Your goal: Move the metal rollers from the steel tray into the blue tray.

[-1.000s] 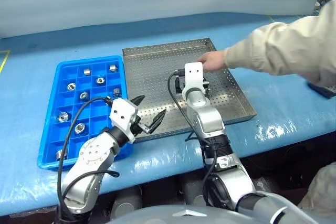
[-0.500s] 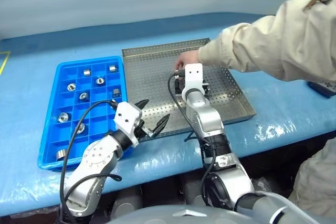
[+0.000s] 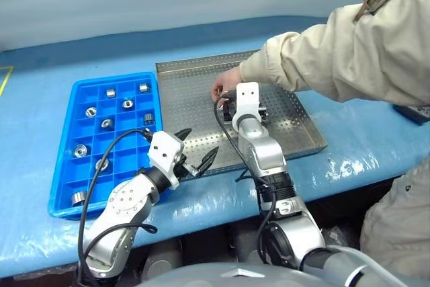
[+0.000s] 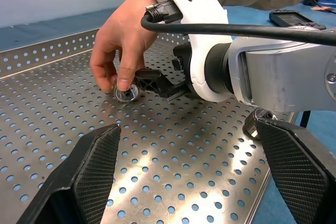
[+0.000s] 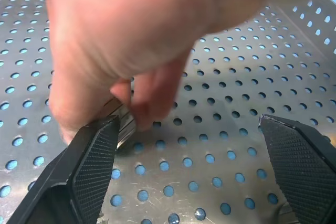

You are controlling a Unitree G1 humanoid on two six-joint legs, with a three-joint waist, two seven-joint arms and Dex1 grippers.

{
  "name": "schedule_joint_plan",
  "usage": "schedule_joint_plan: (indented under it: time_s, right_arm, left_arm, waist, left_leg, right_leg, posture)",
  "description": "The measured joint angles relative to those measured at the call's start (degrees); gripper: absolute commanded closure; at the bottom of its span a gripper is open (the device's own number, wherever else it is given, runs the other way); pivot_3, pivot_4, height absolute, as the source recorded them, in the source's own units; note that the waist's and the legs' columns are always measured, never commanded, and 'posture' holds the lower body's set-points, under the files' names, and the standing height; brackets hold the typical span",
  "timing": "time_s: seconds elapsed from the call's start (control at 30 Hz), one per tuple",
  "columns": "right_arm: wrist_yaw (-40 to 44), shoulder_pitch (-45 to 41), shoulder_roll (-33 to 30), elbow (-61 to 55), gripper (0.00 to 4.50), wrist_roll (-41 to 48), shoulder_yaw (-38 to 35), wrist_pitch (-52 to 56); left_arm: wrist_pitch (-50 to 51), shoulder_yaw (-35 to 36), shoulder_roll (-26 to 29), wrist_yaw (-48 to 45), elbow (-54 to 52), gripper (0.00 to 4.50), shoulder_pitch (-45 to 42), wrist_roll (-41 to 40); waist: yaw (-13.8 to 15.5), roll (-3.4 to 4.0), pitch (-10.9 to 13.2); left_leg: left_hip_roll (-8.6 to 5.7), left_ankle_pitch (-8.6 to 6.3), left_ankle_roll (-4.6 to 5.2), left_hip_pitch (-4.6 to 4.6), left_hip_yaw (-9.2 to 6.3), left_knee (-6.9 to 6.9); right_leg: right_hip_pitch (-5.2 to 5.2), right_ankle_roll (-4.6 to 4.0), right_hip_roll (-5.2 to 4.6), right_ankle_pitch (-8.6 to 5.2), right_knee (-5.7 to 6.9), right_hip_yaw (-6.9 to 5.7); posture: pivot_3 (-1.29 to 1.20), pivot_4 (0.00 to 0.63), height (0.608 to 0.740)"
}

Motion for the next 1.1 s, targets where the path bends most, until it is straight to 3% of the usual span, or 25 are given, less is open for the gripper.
schedule_joint_plan:
  time_s: [0.53, 0.9, 1.1]
  right_arm:
    - [2.2, 0.85, 0.23, -0.15, 0.0, 0.41, 0.22, 0.56]
    - [13.85, 0.88, 0.46, -4.51, 0.0, 6.49, 3.98, 0.53]
    - [20.96, 2.46, 0.56, -7.47, 0.0, 9.32, 9.13, 0.97]
  left_arm:
    - [0.0, -0.46, 0.18, 0.02, 0.0, 0.03, -0.14, -0.02]
    - [-0.25, -0.11, -0.91, 2.26, -0.05, 0.03, 1.43, 0.01]
    - [-2.98, 3.61, -1.68, 4.76, -0.83, 0.03, 5.09, 0.27]
  waist:
    - [0.1, 0.08, 0.04]
    - [0.17, 0.08, 0.04]
    - [0.93, 0.08, 0.04]
  left_leg:
    - [0.0, 0.0, 0.0, -0.01, 0.01, 0.01]
    - [0.0, 0.0, 0.0, 0.0, 0.0, 0.0]
    - [0.02, 0.0, 0.0, 0.02, -0.02, -0.04]
  right_leg:
    - [-0.01, 0.0, 0.01, 0.0, 0.0, 0.01]
    - [-0.01, 0.01, 0.0, 0.0, 0.0, 0.01]
    - [-0.02, -0.02, 0.01, -0.03, 0.0, -0.01]
  posture:
    - [-0.07, 0.15, 0.74]
    - [-0.03, 0.15, 0.74]
    - [0.0, 0.15, 0.74]
